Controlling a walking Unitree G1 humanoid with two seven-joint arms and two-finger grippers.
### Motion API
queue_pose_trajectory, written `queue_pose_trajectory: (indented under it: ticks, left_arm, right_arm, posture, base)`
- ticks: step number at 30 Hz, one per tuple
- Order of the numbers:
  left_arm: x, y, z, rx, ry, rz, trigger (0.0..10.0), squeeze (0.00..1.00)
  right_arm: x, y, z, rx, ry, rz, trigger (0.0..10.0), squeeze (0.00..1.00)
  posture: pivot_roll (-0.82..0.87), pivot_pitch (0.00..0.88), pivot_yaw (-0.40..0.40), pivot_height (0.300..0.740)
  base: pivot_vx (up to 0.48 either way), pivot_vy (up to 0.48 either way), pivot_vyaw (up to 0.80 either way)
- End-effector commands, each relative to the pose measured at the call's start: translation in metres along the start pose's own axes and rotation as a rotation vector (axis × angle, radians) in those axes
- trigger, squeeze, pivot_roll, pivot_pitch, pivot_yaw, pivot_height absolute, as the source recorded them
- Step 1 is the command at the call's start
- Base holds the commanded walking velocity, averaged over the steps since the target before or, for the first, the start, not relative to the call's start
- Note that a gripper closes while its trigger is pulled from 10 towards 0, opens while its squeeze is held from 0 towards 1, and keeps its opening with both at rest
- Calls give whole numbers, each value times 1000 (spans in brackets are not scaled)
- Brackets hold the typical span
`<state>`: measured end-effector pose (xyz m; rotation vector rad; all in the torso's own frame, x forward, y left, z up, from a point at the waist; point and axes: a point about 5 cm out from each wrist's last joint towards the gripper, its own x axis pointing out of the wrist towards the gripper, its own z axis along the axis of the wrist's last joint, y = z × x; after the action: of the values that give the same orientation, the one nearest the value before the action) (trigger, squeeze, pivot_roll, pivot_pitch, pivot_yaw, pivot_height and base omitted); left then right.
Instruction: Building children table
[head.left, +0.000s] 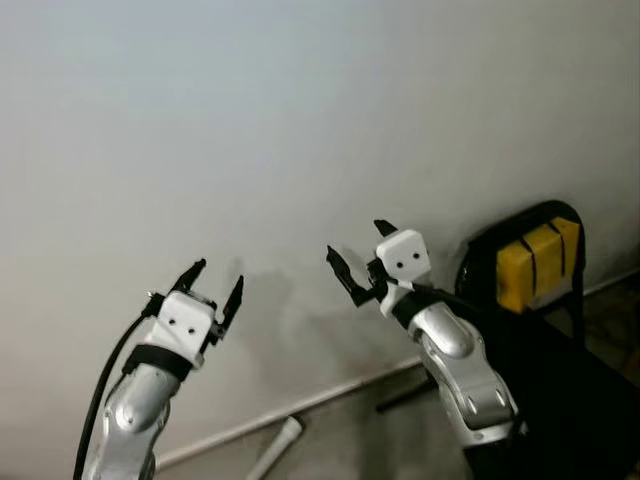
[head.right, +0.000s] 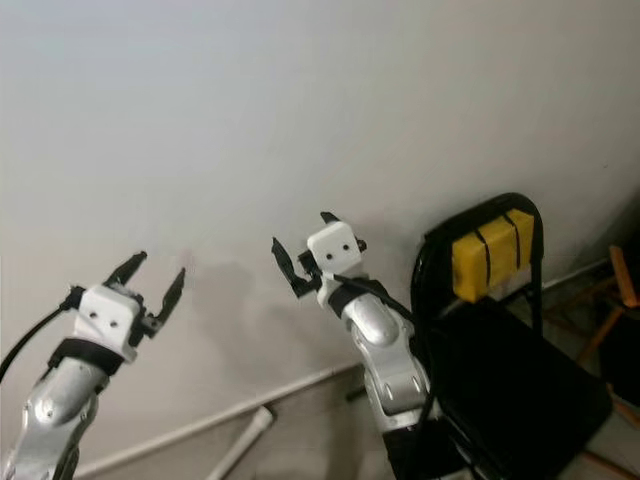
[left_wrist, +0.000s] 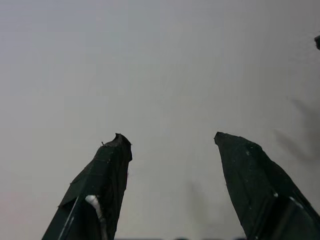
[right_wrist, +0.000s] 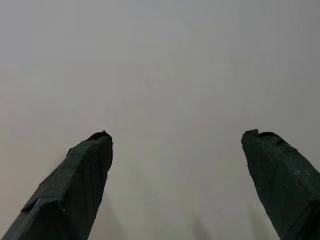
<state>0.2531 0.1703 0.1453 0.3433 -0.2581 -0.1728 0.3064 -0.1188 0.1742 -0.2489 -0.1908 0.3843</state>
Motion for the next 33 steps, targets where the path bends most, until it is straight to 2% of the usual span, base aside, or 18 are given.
queue_pose_trajectory:
  ticks: [1, 4, 8, 13, 20, 33]
  left_arm:
    - [-5, -2, -6, -22, 27, -2, 10000, 0]
    - [-5, -1, -6, -22, 27, 3, 10000, 0]
    - [-5, 0, -6, -27, 29, 6, 10000, 0]
    - [-5, 1, -8, -31, 32, 7, 10000, 0]
    - [-3, -1, -8, -34, 28, -1, 10000, 0]
    - [-4, -1, -9, -37, 32, 0, 10000, 0]
  right_arm:
    - [-1, -2, -9, 12, 57, -34, 10000, 0]
    - [-4, -16, -21, 26, 138, -150, 10000, 0]
    - [-7, -25, -27, 25, 182, -221, 10000, 0]
    - [-16, -44, -34, -4, 250, -372, 10000, 0]
    - [-20, -48, -37, -1, 277, -419, 10000, 0]
    - [-19, -40, -35, 8, 277, -384, 10000, 0]
  posture:
    - [-61, 0, -54, 740]
    - [-61, 0, -54, 740]
    - [-63, 0, -54, 740]
    - [-74, 0, -48, 740]
    - [-81, 0, -43, 740]
    - [-85, 0, -46, 740]
  base:
    - [0, 0, -800]
    - [0, 0, -800]
    - [0, 0, -800]
    - [0, 0, -800]
    - [0, 0, -800]
    - [0, 0, -800]
